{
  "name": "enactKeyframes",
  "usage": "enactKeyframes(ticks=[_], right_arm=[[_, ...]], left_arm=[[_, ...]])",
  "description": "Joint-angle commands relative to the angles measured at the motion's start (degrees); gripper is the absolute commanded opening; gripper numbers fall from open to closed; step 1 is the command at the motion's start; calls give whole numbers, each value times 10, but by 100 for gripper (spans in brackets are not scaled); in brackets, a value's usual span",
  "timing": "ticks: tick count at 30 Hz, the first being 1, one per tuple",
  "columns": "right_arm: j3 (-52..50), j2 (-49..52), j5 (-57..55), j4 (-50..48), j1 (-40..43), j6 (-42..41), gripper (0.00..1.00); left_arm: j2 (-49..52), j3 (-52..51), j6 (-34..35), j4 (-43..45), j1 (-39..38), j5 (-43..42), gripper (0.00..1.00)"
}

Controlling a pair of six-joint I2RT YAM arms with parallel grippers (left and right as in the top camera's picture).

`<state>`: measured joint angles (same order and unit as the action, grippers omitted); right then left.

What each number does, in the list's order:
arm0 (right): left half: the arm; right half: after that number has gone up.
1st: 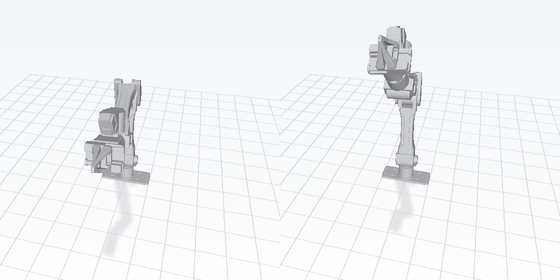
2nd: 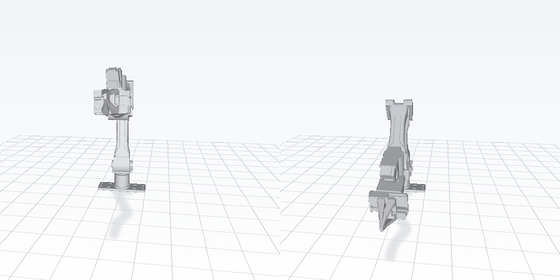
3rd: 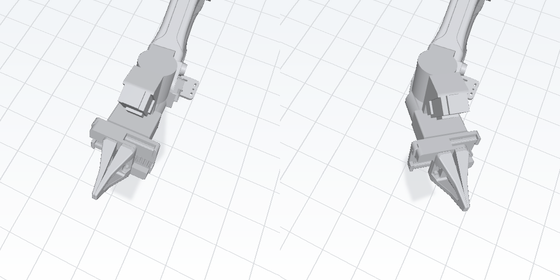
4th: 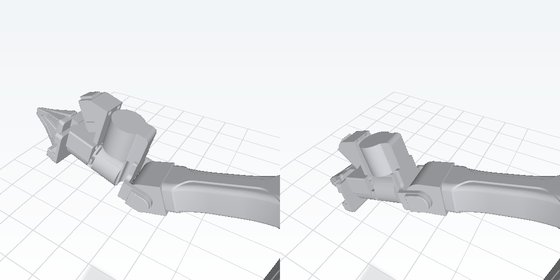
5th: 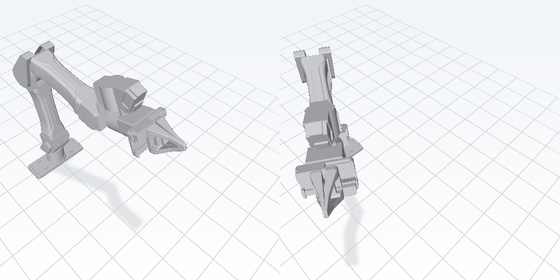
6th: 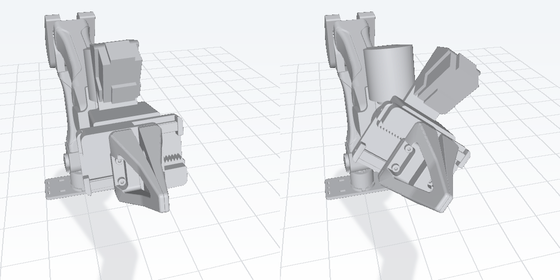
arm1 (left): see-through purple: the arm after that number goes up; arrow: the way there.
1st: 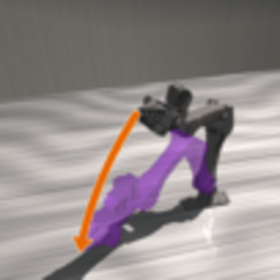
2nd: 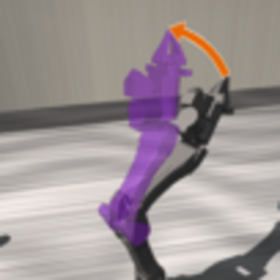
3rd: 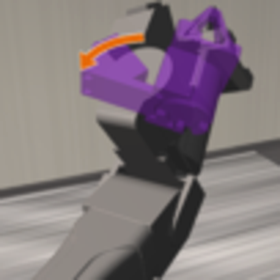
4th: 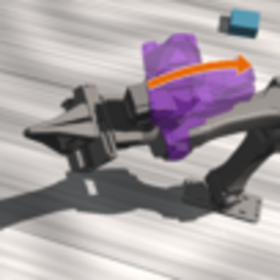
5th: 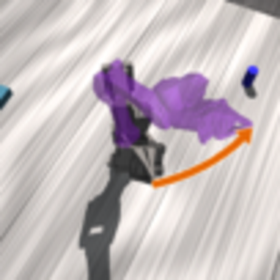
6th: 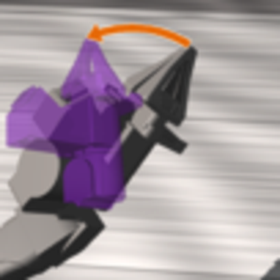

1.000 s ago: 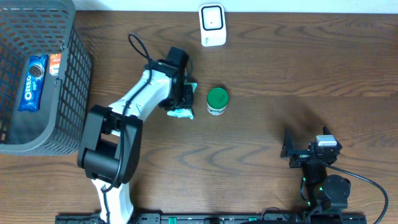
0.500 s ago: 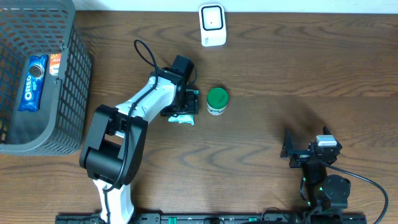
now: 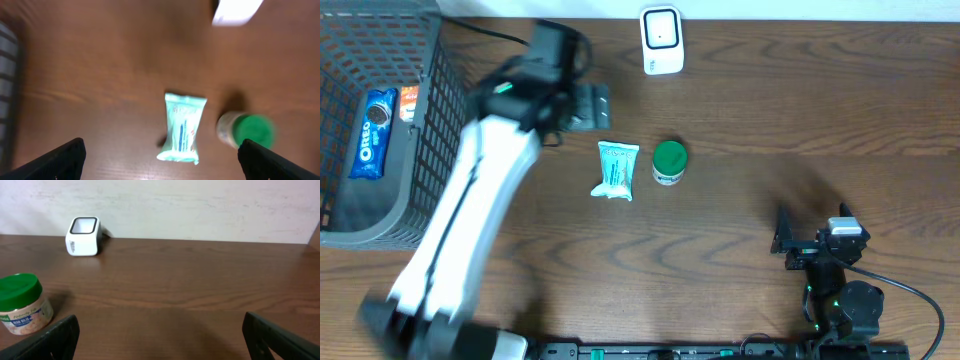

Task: Scan the item barcode
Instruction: 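Move the left gripper back into the basket toward the Oreo pack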

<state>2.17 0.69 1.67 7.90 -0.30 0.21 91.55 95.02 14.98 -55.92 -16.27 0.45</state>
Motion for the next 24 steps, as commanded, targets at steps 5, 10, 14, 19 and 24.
enactKeyframes(ticks=[5,10,14,19,24], right_arm=[[-2,-3,-3,0,-5,-4,99],[-2,-3,-3,0,-5,-4,99],[-2,-3,-3,0,-5,-4,99],[-2,-3,-3,0,-5,-4,99],[-2,-3,-3,0,-5,-4,99]], left_arm=[[-198,10,-14,11,51,22,98],[-285,10,-14,20,83,37,98],[-327,10,-12,37,96,105,98],[-340,10,-12,58,96,150,98],[-327,10,-12,87,97,226,98]])
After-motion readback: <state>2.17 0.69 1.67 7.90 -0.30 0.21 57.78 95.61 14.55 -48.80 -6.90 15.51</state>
